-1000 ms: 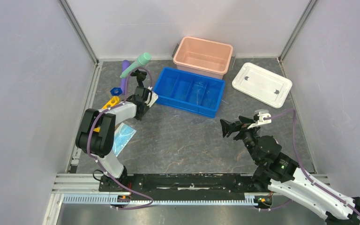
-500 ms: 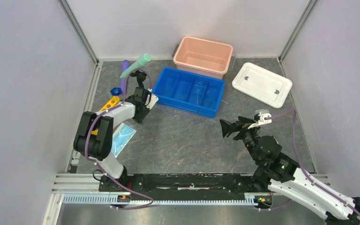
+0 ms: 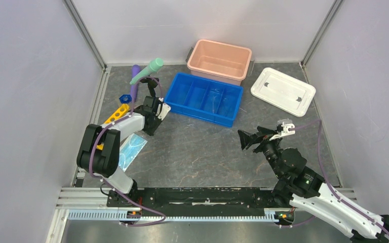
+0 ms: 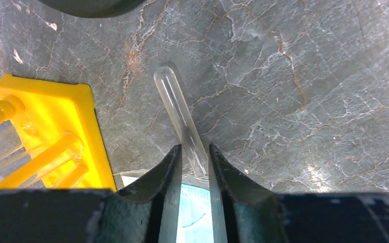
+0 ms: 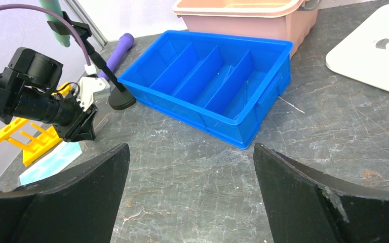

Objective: Organize the chemistry lab equipment

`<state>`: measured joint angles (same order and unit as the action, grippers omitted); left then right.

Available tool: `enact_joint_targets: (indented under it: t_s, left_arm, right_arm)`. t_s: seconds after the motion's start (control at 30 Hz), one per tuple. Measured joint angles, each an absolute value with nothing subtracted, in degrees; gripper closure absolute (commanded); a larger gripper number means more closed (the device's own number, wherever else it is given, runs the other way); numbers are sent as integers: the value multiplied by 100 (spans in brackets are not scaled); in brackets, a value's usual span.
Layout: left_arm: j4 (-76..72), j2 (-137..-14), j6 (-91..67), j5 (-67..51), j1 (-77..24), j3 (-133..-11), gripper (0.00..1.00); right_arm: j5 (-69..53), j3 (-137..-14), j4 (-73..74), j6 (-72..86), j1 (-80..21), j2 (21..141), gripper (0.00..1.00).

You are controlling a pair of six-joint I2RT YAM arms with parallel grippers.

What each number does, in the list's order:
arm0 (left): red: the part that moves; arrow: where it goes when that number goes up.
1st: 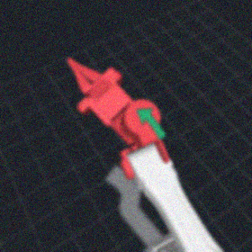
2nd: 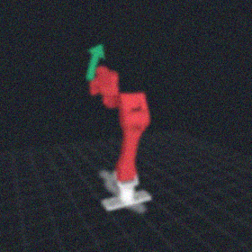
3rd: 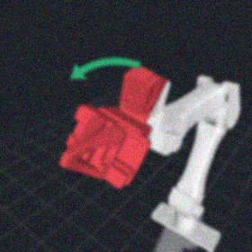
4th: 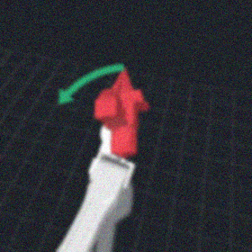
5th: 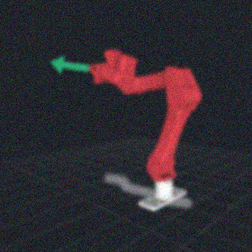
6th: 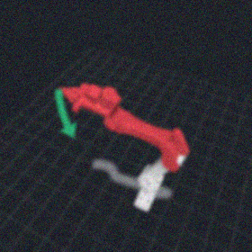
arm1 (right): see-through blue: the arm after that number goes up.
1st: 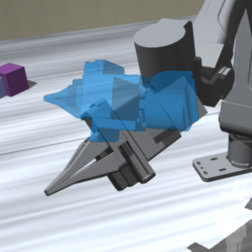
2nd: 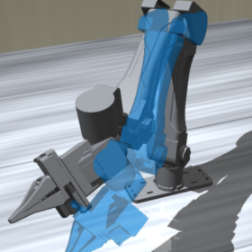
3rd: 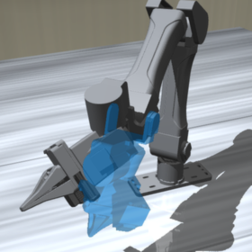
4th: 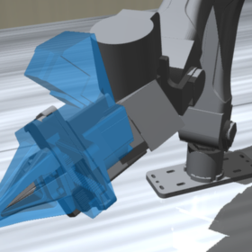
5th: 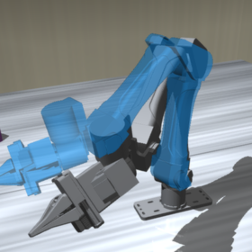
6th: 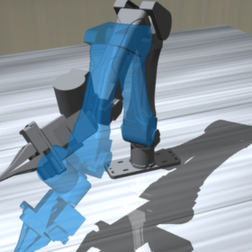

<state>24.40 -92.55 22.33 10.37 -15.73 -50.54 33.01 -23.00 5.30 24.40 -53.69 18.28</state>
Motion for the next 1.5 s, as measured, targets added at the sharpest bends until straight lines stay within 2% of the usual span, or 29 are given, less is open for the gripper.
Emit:
enact_joint_targets:
  t_s: [0.23, 0.47, 0.63, 0.77, 0.97, 1.2, 1.37, 1.5]
  left_arm:
    - [2517, -9266, 2145, 943, -1573, -5081, 65]
    - [2703, -9321, 1949, 867, -1573, -5175, 77]
    - [2956, -9244, 1767, 613, -1573, -5201, 79]
    - [3157, -8825, 1507, 117, -1573, -5129, 78]
    - [3081, -7553, 888, -915, -1573, -4777, 76]
    - [2414, -6235, -62, -2305, -1573, -4383, 76]
    - [845, -5446, -1339, -3365, -1586, -3625, 74]
    - [-381, -4978, -2265, -3824, -1667, -3039, 72]
  right_arm:
    - [3299, -2300, 537, 2469, -5369, 1765, 2]
    - [3297, -2300, 558, 2504, -5369, 1737, 2]
    - [3201, -2300, 580, 2578, -5369, 1719, 2]
    - [3142, -2300, 609, 2617, -5369, 1737, 4]
    - [2958, -2300, 565, 2613, -5365, 2110, 7]
    - [2206, -2283, -309, 2346, -5365, 2842, 23]
    - [1391, -1990, -1704, 2250, -5365, 3330, 44]
    - [799, -1634, -2853, 2298, -5365, 3865, 53]
